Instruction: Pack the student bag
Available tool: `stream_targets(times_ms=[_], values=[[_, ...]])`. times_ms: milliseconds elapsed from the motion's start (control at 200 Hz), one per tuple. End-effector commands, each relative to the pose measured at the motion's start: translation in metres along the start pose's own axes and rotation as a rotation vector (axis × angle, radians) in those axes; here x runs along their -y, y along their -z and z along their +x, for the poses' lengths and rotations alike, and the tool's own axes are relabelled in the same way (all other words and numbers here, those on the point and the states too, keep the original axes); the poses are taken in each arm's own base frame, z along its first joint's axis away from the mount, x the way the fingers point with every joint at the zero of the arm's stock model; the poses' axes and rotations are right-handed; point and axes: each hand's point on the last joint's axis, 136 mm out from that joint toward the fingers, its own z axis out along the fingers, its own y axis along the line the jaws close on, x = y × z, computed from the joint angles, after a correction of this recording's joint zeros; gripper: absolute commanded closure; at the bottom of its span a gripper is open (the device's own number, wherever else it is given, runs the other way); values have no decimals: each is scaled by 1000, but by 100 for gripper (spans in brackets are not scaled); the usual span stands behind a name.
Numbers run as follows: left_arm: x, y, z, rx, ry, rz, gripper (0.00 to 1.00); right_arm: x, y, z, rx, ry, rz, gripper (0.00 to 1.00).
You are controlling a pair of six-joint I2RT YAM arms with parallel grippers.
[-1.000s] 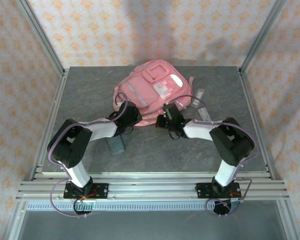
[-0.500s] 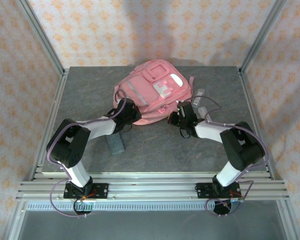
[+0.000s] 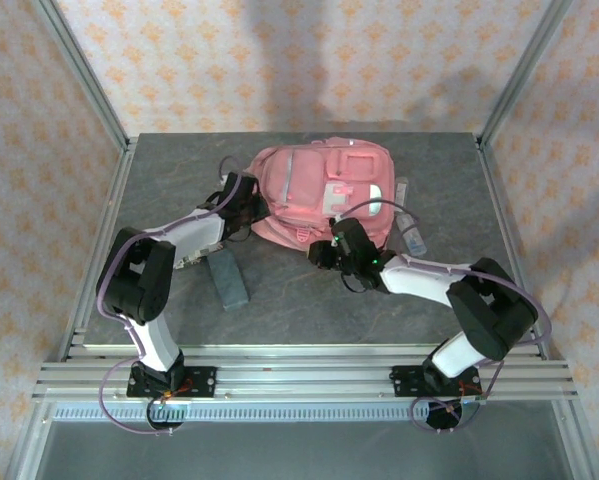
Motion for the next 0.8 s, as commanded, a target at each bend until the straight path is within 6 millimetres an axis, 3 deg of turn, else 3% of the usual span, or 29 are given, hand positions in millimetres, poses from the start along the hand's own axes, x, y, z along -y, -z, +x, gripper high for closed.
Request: stream_targets(times_ms=[0,50,140,355,591,796], values=[[-11,16,-33,122,-2,-45,65,-21,27,-28,52,23,-50,58],[-10,24,-31,129,3,-31,57,-21,38,-41,84,4,-53,52],[-2,36,-19,122,-2,15,52,-6,48,-63,114,-64,-33,50],[43,47,27,52,-98,110,44,42,41,-88,105,-251,41,53],[87,34,76,-40,-179,158,40,82,17,-82,67,-441,79,62],[112,16,103,-68,-257,125,35,102,-1,-66,28,-538,105,55]])
